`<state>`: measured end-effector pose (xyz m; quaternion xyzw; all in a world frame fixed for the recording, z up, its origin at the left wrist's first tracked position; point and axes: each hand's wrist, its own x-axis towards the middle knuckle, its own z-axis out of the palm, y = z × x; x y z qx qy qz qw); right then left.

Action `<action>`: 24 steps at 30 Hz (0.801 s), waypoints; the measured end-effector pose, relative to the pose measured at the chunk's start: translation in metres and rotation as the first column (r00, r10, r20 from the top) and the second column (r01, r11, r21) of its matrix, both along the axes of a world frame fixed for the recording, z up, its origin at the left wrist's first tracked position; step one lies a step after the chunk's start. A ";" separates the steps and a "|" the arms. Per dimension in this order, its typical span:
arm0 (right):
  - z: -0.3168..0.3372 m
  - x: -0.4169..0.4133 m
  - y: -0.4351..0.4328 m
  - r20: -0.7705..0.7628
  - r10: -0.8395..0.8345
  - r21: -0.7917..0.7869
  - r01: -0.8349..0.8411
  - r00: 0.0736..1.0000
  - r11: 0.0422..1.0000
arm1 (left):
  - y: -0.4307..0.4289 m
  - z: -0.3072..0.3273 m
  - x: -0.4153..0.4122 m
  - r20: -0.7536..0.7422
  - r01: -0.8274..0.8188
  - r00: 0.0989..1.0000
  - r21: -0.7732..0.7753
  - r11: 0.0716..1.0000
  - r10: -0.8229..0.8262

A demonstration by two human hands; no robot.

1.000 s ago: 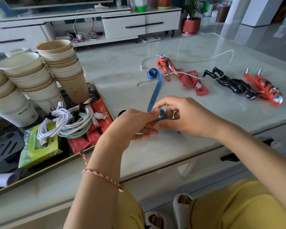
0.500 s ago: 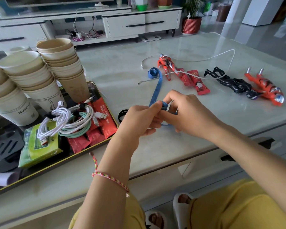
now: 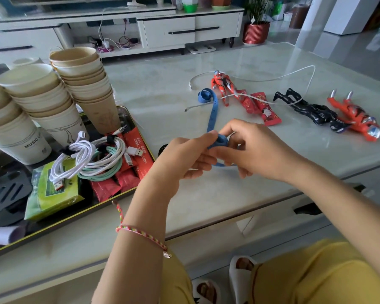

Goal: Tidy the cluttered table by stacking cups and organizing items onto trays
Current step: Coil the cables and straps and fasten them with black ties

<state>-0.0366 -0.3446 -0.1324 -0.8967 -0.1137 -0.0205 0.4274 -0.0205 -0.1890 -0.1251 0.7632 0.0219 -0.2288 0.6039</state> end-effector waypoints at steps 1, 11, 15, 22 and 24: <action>-0.003 0.000 0.003 0.056 -0.047 -0.057 0.051 0.997 0.997 | -0.004 -0.001 -0.002 0.015 -0.018 1.000 -0.014 1.000 0.018; 0.006 0.000 -0.004 -0.188 0.245 0.086 -0.232 0.951 0.969 | 0.008 0.000 0.003 -0.143 0.107 0.984 0.031 0.994 -0.102; 0.005 0.002 -0.006 -0.161 0.191 0.153 -0.167 0.968 0.974 | 0.008 -0.001 0.004 -0.101 0.079 0.992 -0.026 0.997 -0.081; -0.005 0.003 0.009 0.053 -0.131 0.021 0.130 0.990 0.991 | -0.001 -0.003 -0.001 0.044 -0.027 0.999 -0.039 0.999 0.029; -0.005 0.003 0.011 0.086 -0.135 -0.009 0.136 0.987 0.991 | -0.001 -0.002 0.000 0.044 -0.057 0.997 -0.056 0.997 0.059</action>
